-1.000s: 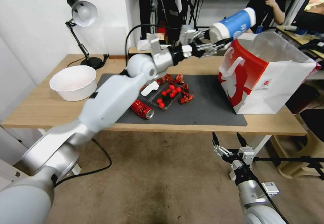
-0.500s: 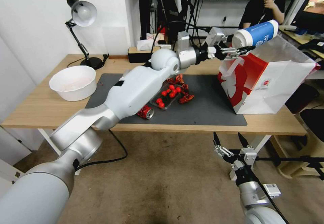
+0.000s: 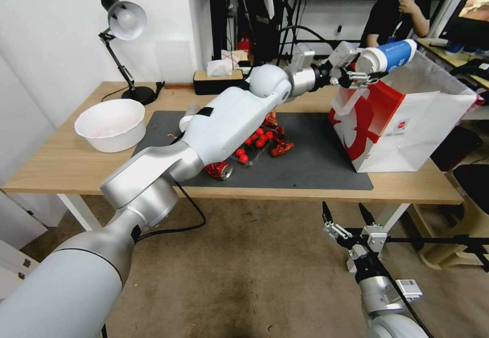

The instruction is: Pick up the trash from the table and place it into the takeout bag.

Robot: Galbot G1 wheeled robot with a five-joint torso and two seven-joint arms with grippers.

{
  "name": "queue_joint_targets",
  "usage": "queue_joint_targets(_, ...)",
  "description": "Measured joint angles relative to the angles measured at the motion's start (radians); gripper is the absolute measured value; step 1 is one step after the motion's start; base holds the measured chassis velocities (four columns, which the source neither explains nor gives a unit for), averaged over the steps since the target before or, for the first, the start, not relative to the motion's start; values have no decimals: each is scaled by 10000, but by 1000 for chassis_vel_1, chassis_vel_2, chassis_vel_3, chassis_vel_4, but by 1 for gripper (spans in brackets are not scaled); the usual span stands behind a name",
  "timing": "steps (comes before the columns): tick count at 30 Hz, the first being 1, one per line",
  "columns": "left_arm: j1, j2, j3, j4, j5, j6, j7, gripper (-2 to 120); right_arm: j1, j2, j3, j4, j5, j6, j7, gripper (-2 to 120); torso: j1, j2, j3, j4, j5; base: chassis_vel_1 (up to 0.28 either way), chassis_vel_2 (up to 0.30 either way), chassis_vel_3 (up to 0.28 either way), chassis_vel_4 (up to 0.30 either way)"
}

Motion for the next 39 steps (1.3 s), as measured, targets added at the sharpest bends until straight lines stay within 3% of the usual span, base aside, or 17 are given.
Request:
queue_joint_targets(7, -192, -9, 113, -1, 606, -8, 11, 62, 1, -9, 10, -69, -3, 0, -4, 100, -1, 0, 0, 2, -1, 0, 0, 0, 0)
queue_joint_targets(16, -506, -4, 39, -111, 478, 3, -160, 62, 49, 28, -58, -155, -11, -2, -8, 100, -1, 0, -1, 2, -1, 0, 0, 0, 0)
queue_joint_targets(35, -515, 3, 740, -550, 329, 17, -583, 62, 9, 110, -61, -249, -76, -18, -21, 100, 0, 1, 0, 2, -1, 0, 0, 0, 0)
queue_joint_targets(39, -474, 5, 836, -632, 284, 34, -676, 74, 65, 116, -77, -301, -76, -27, -21, 100, 0, 1, 0, 2, -1, 0, 0, 0, 0)
